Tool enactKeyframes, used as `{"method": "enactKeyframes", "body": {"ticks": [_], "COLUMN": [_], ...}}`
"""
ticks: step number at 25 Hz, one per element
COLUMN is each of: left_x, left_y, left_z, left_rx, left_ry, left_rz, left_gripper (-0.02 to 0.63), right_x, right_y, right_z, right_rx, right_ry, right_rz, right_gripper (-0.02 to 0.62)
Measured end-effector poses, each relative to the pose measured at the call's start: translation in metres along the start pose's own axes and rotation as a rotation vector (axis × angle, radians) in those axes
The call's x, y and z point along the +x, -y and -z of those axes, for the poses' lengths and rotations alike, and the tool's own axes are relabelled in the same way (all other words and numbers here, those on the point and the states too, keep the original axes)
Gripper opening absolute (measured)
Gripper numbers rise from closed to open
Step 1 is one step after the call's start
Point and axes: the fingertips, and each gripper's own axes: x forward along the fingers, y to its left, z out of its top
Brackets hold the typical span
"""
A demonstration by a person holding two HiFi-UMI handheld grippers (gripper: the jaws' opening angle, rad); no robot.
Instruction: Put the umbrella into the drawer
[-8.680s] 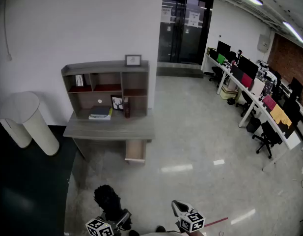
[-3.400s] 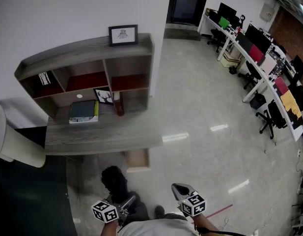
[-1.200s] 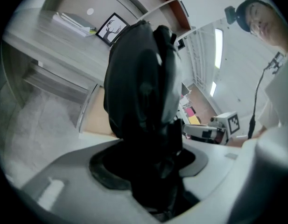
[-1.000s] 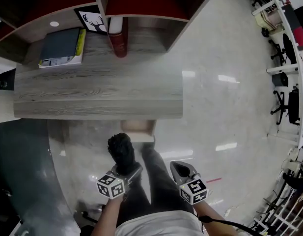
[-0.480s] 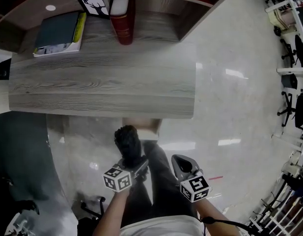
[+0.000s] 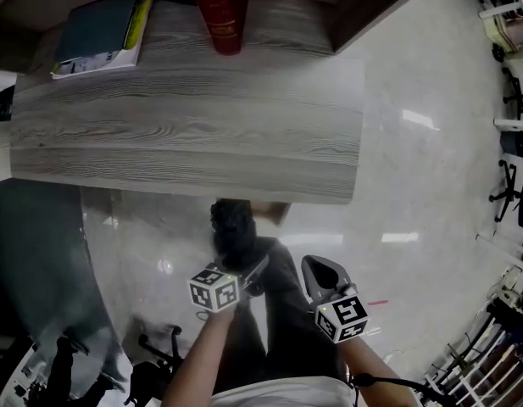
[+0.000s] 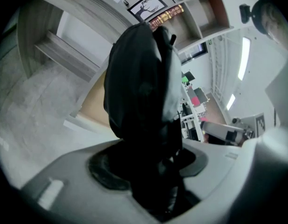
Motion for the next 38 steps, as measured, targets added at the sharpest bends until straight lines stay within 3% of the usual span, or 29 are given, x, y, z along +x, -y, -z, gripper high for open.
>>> {"method": "enactKeyframes", "body": {"ticks": [15,32,38], "left_x": [0.053,0.085,0.091], "left_y": [-0.026,-0.043,-0.051], "left_z": [-0.013,-0.053,-0.052], "left_rx": [-0.082,-0.06,-0.033], "left_ry": [0.002,0.046,0.042], "left_rz": [-0.005,-0.029,-0.097], "left_gripper": [0.247,0.249,0.252], "right_x": [0.043,0.065,0.069], "right_y": [0.039,0.064,0.067], "right_z": [0.002,0.018,0.028], "right_rx": [0.025,0.081,0.122], "right_ry": [0.011,-0.013,-0.036], "right_rz": [-0.032,-0.044,-0.043], "right_gripper": [0.005,0.005,0.005]}}
